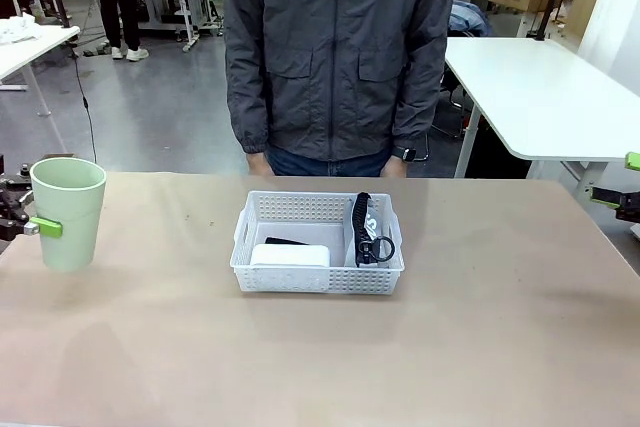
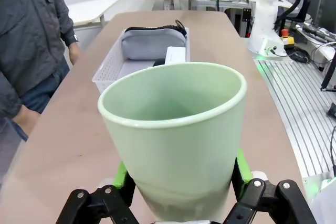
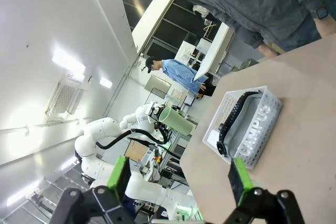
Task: Efficiently arrange items inside the basket to fit them all.
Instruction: Pick up the Reusable plastic cup and place it inside the Organizing basket.
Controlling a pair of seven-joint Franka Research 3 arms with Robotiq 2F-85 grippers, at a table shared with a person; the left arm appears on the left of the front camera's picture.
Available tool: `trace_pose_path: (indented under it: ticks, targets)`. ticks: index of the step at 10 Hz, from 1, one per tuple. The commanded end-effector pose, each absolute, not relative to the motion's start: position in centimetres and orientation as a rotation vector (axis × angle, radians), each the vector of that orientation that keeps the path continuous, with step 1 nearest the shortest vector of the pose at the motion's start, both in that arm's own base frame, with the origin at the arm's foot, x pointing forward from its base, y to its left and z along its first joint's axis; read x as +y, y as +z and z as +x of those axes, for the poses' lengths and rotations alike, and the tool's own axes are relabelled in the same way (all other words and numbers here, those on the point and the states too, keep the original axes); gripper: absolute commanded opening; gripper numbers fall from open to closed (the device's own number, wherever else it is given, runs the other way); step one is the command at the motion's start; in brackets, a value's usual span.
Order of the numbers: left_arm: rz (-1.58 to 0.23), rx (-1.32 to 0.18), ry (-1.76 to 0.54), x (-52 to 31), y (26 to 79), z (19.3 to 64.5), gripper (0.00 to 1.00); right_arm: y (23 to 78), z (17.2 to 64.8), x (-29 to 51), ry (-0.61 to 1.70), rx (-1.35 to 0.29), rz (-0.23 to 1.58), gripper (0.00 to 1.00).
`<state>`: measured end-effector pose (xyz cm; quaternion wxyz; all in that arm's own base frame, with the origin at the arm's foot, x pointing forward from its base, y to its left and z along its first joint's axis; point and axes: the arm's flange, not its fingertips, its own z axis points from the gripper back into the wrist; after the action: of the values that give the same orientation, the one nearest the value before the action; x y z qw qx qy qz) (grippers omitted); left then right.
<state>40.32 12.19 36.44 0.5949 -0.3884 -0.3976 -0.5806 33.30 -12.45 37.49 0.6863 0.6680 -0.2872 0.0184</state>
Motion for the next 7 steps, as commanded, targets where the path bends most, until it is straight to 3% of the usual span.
trace_pose_path:
  ticks: [1, 3, 4, 5, 7]
  targets:
    - [-0.916, -0.944, -1.349, 12.1, 36.9, 40.2, 0.58, 38.0, 33.4, -12.5, 0.016, -0.637, 1.495, 1.0]
    - [-0.916, -0.944, -1.349, 12.1, 36.9, 40.2, 0.58, 38.0, 33.4, -12.5, 0.016, -0.637, 1.495, 1.0]
    - [-0.903, -0.923, -1.35, 12.1, 36.4, 40.3, 0.87, 38.0, 33.4, -12.5, 0.016, -0.637, 1.495, 1.0]
    - [-0.944, -0.962, -1.224, 11.2, 38.4, 40.5, 0.87, 38.0, 33.4, -12.5, 0.016, -0.637, 1.495, 1.0]
    - [-0.963, -0.854, -1.144, 6.5, 42.5, 42.5, 0.87, 38.0, 33.4, -12.5, 0.016, -0.637, 1.495, 1.0]
